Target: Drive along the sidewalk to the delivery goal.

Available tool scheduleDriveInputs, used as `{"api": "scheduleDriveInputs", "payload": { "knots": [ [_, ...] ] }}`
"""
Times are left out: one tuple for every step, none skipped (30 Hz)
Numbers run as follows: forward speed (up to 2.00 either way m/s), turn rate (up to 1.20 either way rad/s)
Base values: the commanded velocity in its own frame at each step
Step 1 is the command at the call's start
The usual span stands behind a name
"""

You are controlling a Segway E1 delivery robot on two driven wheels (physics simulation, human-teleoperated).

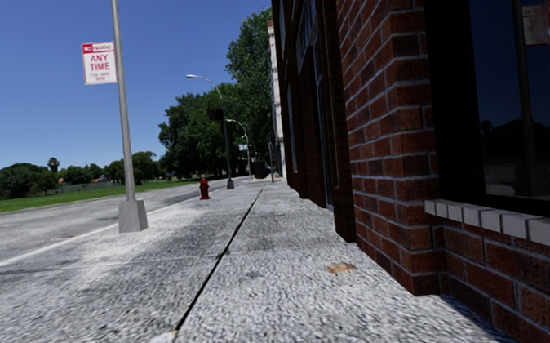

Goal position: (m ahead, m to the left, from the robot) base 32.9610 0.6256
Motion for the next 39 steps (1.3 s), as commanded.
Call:
{"api": "scheduleDriveInputs", "payload": {
  "knots": [
    [2.0, 0.0],
    [2.0, 0.0],
    [2.0, 0.0],
    [2.0, 0.0],
    [2.0, 0.0],
    [2.0, 0.0],
    [2.0, 0.0],
    [2.0, 0.0],
    [2.0, 0.0],
    [2.0, 0.0],
    [2.0, 0.0],
    [2.0, 0.0],
    [2.0, 0.0],
    [2.0, 0.0],
    [2.0, 0.0],
    [2.0, 0.0],
    [2.0, 0.0],
    [2.0, 0.0],
    [2.0, 0.0],
    [2.0, 0.0],
    [2.0, 0.0],
    [2.0, 0.0],
    [2.0, 0.0],
    [2.0, 0.0],
    [2.0, 0.0],
    [2.0, 0.0],
    [2.0, 0.0],
    [2.0, 0.0],
    [2.0, 0.0],
    [2.0, 0.0],
    [2.0, 0.0],
    [2.0, 0.0],
    [2.0, 0.0],
    [2.0, 0.0],
    [2.0, 0.0],
    [2.0, 0.0],
    [2.0, 0.0],
    [2.0, 0.0],
    [2.0, 0.0]
  ]
}}
